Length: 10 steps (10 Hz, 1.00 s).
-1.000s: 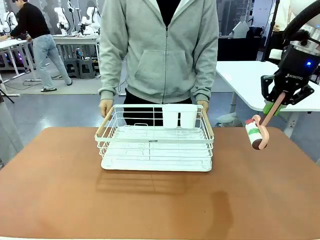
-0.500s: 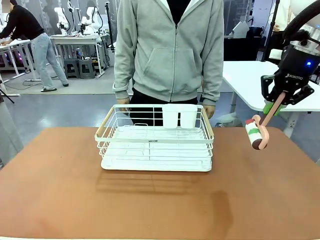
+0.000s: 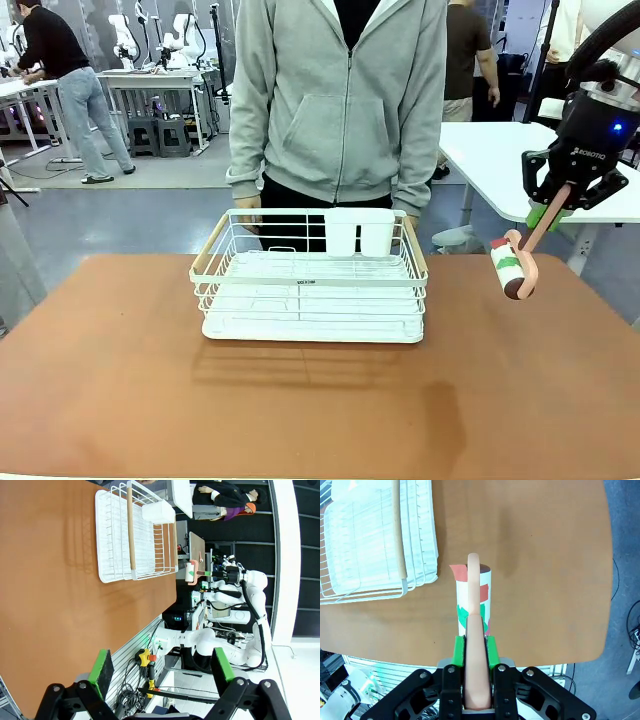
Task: Clean the table.
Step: Place the Lint Roller down when the Dish drying rack is positioned in the middle of the table.
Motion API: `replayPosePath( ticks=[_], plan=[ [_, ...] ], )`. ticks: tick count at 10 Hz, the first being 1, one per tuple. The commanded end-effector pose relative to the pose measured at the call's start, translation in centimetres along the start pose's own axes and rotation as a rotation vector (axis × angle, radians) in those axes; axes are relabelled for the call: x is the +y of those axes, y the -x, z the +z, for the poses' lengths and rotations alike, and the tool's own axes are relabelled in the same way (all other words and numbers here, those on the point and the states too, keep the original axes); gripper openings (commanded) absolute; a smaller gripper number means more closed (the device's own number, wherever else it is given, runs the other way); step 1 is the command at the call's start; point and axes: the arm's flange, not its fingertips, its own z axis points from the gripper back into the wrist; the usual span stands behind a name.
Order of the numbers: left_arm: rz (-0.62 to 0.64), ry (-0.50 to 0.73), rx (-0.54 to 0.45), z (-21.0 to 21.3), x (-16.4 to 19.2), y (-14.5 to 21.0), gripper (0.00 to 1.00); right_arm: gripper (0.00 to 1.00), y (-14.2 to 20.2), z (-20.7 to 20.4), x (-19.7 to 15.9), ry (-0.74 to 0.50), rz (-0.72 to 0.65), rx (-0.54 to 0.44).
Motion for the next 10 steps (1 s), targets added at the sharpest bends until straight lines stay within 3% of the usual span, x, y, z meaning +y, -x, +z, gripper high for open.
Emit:
replayPosePath(
  ticks=[1, 6, 7, 9, 10],
  plan=[
    [-0.002, 0.006, 0.003, 0.2, -0.2, 0.3, 1.0, 0.21, 0.1, 0.3, 0.2, 0.004, 0.004, -0.009],
    [-0.002, 0.006, 0.003, 0.2, -0.2, 0.3, 1.0, 0.21, 0.0, 0.0, 0.0, 0.0, 0.0, 0.0],
    [-0.002, 0.006, 0.003, 0.2, -0.2, 0.3, 1.0, 0.21, -0.6, 0.7, 0.2, 0.017, -0.067, -0.071],
    [-0.002, 0.006, 0.003, 0.2, -0.2, 0.3, 1.0, 0.21, -0.7, 1.6, 0.0, 0.021, -0.357, -0.141],
    [-0.002, 0.006, 0.003, 0.2, -0.2, 0.3, 1.0, 0.21, -1.2, 1.8, -0.2, 0.034, -0.601, -0.182]
  ],
)
